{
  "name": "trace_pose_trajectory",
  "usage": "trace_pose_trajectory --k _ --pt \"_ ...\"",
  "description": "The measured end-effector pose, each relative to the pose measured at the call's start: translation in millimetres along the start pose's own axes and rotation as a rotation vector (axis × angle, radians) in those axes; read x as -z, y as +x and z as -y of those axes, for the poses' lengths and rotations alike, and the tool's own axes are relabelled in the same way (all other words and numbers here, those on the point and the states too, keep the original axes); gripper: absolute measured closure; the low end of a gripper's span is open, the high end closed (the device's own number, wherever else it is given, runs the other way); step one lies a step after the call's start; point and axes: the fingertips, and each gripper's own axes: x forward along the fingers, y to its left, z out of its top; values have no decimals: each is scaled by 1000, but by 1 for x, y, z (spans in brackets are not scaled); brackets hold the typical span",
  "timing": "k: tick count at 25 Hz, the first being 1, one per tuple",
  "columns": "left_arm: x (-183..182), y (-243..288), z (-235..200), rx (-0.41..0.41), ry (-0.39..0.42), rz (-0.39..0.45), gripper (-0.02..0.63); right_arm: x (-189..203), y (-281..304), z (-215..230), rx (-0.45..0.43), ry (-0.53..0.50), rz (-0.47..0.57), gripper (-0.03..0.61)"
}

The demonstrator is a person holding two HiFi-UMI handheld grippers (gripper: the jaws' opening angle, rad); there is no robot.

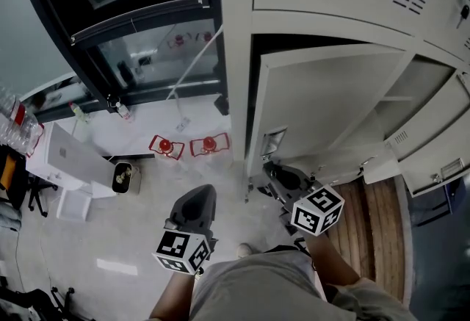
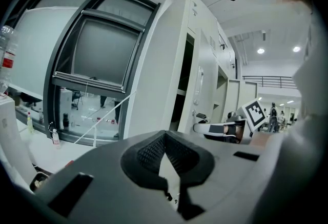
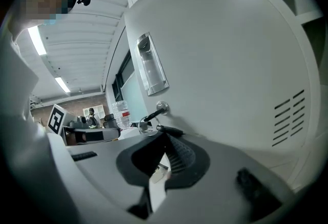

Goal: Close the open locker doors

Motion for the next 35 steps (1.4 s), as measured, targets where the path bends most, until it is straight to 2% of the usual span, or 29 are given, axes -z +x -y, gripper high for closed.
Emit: trace_pose_trajectory --k 35 --pt "1 11 -37 -31 -22 -16 598 -5 40 34 25 -12 -22 552"
